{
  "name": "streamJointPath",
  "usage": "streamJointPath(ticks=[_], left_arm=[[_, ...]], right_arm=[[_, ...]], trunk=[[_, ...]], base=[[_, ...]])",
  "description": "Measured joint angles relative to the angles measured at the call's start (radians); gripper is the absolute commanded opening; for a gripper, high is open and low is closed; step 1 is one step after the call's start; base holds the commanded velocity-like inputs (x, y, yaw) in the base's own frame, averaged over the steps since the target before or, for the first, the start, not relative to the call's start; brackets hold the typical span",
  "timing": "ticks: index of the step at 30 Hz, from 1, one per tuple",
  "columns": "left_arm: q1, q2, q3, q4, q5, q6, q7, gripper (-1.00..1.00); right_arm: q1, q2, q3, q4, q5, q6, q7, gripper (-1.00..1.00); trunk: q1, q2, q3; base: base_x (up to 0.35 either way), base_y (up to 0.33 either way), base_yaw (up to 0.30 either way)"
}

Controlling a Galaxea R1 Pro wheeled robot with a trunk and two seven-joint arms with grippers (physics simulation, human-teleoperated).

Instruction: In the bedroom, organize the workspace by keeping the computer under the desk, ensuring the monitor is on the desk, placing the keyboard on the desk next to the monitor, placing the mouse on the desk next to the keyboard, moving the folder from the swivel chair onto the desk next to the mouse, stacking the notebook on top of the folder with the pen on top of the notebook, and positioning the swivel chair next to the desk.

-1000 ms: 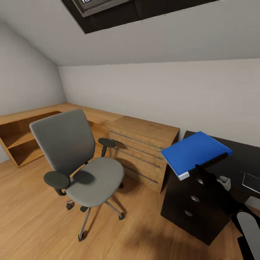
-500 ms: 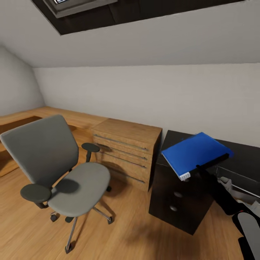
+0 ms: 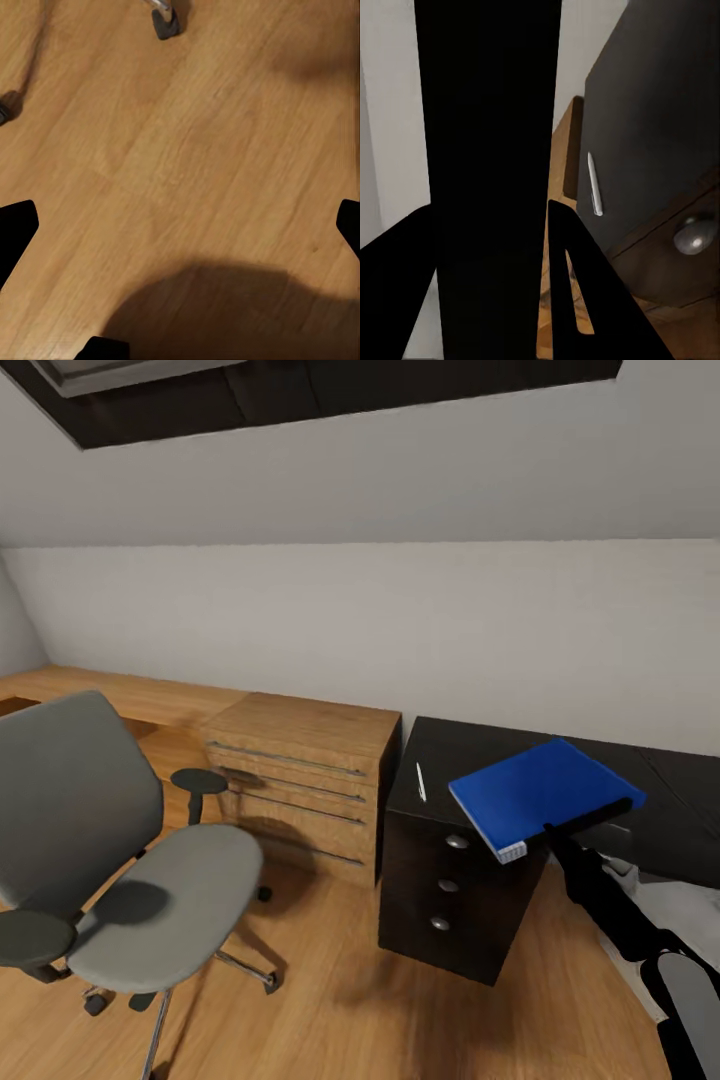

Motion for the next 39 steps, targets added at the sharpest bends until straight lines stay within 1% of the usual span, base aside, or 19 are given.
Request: streamJointPath(ticks=[7,9,10,11,15,17,19,20,22,23,24,25,27,33,36,39], left_arm=[[0.0,0.0,-0.003,0.015,0.0,-0.013,0.0,1.0],[0.0,0.0,-0.003,0.016,0.001,-0.013,0.0,1.0],[0.0,0.0,-0.003,0.017,0.001,-0.013,-0.001,1.0],[0.001,0.0,-0.002,0.017,0.001,-0.014,0.0,1.0],[0.0,0.001,0.003,0.017,0.003,-0.017,0.001,1.0],[0.0,0.001,0.003,0.017,0.003,-0.017,0.001,1.0],[0.0,0.001,0.004,0.017,0.004,-0.017,0.001,1.0],[0.0,0.001,0.004,0.017,0.005,-0.017,0.001,1.0],[0.0,0.001,0.005,0.017,0.005,-0.017,0.001,1.0],[0.0,0.001,0.005,0.017,0.005,-0.016,0.001,1.0],[0.0,0.001,0.004,0.02,0.005,-0.016,0.001,1.0],[0.0,0.001,0.003,0.026,0.005,-0.016,0.001,1.0],[0.0,0.001,0.003,0.037,0.006,-0.016,0.001,1.0],[0.0,0.0,0.003,0.054,0.005,-0.017,0.001,1.0],[0.0,0.0,0.003,0.055,0.006,-0.017,0.001,1.0],[0.0,-0.001,0.003,0.055,0.006,-0.016,0.001,1.0]], right_arm=[[0.0,-0.001,-0.001,-0.001,-0.001,0.0,-0.001,-1.0],[0.0,-0.011,-0.01,0.0,-0.004,0.0,-0.001,-1.0],[0.0,-0.013,-0.012,0.0,-0.008,0.0,-0.001,-1.0],[0.0,-0.017,-0.015,0.0,-0.025,0.0,-0.001,-1.0],[0.0,-0.017,-0.016,-0.001,-0.039,-0.003,0.0,-1.0],[0.0,-0.016,-0.018,-0.007,-0.045,-0.004,0.001,-1.0],[0.0,-0.017,-0.02,-0.022,-0.1,-0.002,0.01,-1.0],[0.0,-0.018,-0.021,-0.025,-0.144,0.0,0.015,-1.0],[0.0,-0.02,-0.022,-0.025,-0.184,0.002,0.019,-1.0],[0.0,-0.022,-0.023,-0.024,-0.19,0.002,0.019,-1.0],[0.0,-0.045,-0.022,-0.008,-0.211,0.006,0.019,-1.0],[0.0,-0.054,-0.022,0.0,-0.216,0.007,0.02,-1.0],[0.0,-0.057,-0.023,0.0,-0.219,0.007,0.02,-1.0],[0.0,-0.053,-0.018,-0.001,-0.224,0.005,0.018,-1.0],[0.0,-0.053,-0.022,-0.006,-0.224,0.006,0.02,-1.0],[0.0,-0.052,-0.024,-0.01,-0.221,0.006,0.02,-1.0]], trunk=[[0.0,0.0,0.0],[0.0,0.0,0.0],[0.0,0.0,0.0],[0.0,0.0,0.0],[0.0,0.0,0.0],[0.0,0.0,0.0],[0.0,0.0,0.0],[0.0,0.0,0.0],[0.0,0.0,0.0],[0.0,0.0,0.0],[0.0,0.0,0.0],[0.0,0.0,0.0],[0.0,0.0,0.0],[0.0,0.0,0.0],[0.0,0.0,0.0],[0.0,0.0,0.0]], base=[[0.018,-0.2,-0.3],[0.058,-0.302,-0.3],[0.014,-0.276,-0.3],[0.009,-0.218,-0.3],[0.002,-0.061,-0.276],[0.0,-0.004,-0.086],[0.0,-0.001,-0.028],[0.0,-0.001,-0.012],[0.0,0.0,-0.007],[0.0,0.0,-0.001],[0.0,0.0,0.0],[0.0,0.0,0.0],[0.0,0.0,0.0],[0.0,0.0,0.0],[0.0,0.0,-0.011],[0.0,0.0,-0.184]])
